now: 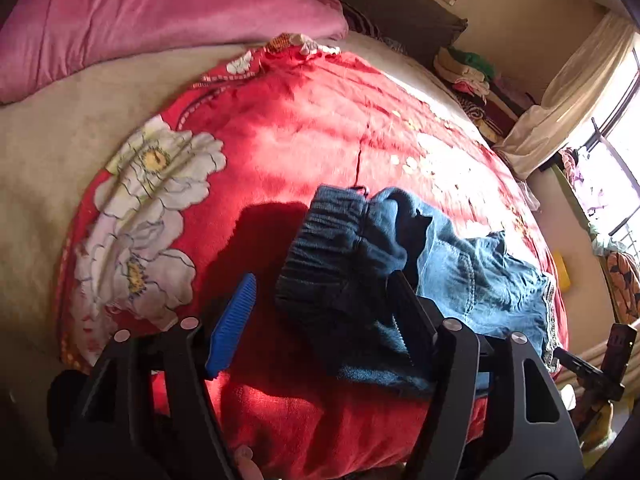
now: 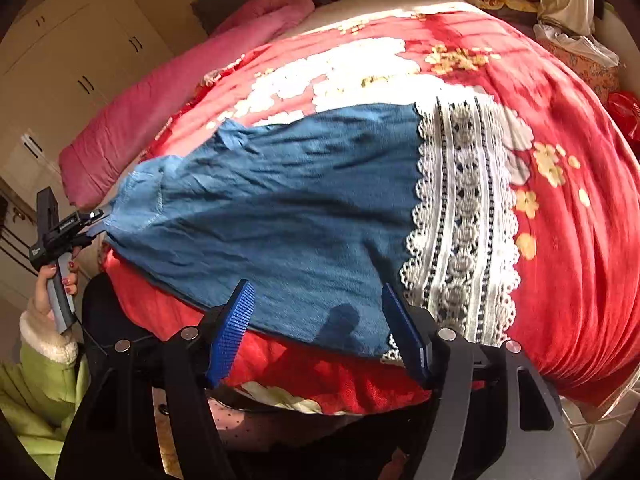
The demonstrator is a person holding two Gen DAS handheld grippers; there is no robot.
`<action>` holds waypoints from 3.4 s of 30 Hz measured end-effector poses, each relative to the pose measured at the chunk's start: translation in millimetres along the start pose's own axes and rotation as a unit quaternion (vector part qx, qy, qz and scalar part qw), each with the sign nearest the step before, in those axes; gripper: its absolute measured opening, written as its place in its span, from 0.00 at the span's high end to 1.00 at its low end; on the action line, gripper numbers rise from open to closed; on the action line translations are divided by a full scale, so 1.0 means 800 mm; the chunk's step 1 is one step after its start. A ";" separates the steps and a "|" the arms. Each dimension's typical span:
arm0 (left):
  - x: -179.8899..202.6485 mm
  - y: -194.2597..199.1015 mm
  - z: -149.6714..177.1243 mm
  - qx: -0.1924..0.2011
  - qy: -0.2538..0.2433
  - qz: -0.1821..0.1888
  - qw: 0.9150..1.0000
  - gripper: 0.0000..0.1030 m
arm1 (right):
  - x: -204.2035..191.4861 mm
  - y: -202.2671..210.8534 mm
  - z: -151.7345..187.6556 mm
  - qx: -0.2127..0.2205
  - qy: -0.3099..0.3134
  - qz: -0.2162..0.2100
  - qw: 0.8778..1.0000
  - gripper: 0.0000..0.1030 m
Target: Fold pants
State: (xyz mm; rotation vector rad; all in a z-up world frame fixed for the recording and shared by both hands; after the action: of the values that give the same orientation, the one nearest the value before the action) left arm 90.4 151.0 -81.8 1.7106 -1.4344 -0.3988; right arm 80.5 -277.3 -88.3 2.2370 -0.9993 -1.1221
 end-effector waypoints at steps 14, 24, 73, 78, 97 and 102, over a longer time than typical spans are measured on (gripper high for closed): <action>0.212 -0.023 0.063 -0.020 -0.212 0.112 0.971 0.23 | -0.092 -0.119 -0.168 -0.055 0.052 -0.072 0.995 0.35; 0.230 -0.075 0.139 -0.071 -0.284 0.098 0.951 0.55 | -0.075 -0.231 -0.184 -0.174 0.014 -0.062 0.983 0.35; 0.301 -0.190 0.013 -0.149 -0.178 0.090 0.969 0.34 | 0.193 -0.051 -0.114 0.017 -0.176 -0.047 0.983 0.37; 0.305 -0.194 0.014 -0.140 -0.186 0.081 0.969 0.80 | 0.181 -0.057 -0.111 0.026 -0.163 -0.064 0.984 0.75; 0.320 -0.204 -0.001 -0.072 -0.216 0.052 0.972 0.88 | 0.208 -0.032 -0.111 0.048 -0.113 0.041 0.992 0.61; 0.311 -0.168 -0.016 -0.041 -0.188 0.069 0.979 0.82 | 0.195 0.031 -0.102 0.089 -0.104 0.056 0.989 0.46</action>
State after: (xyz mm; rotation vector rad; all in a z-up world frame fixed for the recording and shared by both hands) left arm 259.6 -74.2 -110.2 1.5122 -1.7680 -0.7240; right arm 201.4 -407.4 -102.9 2.1979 -1.3419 -1.2803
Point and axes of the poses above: each gripper's, at about its wrist camera, not at the fingertips, and y roughly against the way its jaws point, x to its right, z to its underside, the point moved 10 cm from there along -y, roughly the way its jaws point, and after that the axes turned 9 degrees about -z, right-handed, at the moved point
